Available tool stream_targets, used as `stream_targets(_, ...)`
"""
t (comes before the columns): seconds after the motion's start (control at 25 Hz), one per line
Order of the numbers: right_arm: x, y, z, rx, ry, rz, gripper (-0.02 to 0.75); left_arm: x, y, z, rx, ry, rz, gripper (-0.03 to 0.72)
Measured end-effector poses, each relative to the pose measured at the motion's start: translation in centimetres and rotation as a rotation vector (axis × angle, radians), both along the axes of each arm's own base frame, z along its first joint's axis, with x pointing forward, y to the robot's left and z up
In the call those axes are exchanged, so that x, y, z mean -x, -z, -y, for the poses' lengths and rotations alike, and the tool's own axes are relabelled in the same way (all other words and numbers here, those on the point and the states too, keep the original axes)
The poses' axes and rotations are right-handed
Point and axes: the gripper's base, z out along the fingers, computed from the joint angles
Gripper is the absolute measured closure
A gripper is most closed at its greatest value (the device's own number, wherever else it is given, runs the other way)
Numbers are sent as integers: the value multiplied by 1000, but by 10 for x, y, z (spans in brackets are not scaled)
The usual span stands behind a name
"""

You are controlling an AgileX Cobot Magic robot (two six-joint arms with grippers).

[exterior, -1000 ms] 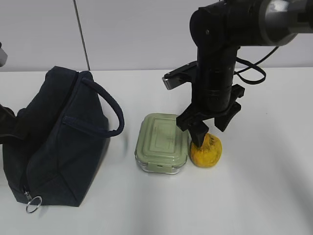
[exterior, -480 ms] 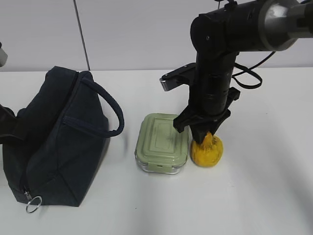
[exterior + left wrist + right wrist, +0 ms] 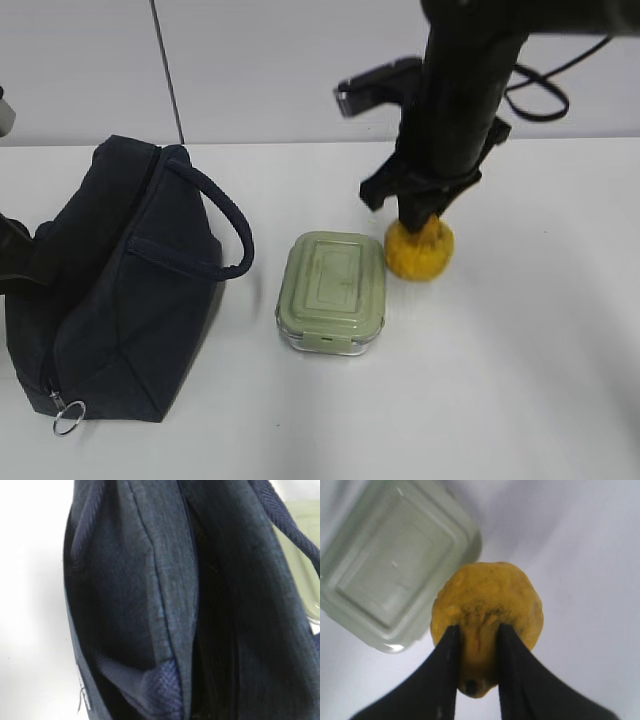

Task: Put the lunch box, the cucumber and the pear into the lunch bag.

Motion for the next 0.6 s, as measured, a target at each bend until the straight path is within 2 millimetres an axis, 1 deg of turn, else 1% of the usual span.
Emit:
stream_targets(0.08,5,-37,-8,-145,-59,102,574,0,0,0,0,0,0,704)
stream_targets(0.16,12,-63,-27,-327,-167,166,574,0,0,0,0,0,0,704)
stream_targets(0.2,15,-71,-39,-400,-234,202,574,0,0,0,0,0,0,704)
stream_targets(0.28,23,-79,-62,-541,-336,236,575,0,0,0,0,0,-1,704)
stream_targets(0.4,30,-72,-94,-644,-457,259,577,0,0,0,0,0,-1,704)
stream_targets(0.48,31,-61,-112,-681,-511,264,577,0,0,0,0,0,-1,704)
stream_targets(0.6,28,-42,-130,-714,-542,252,577,0,0,0,0,1,-2,704)
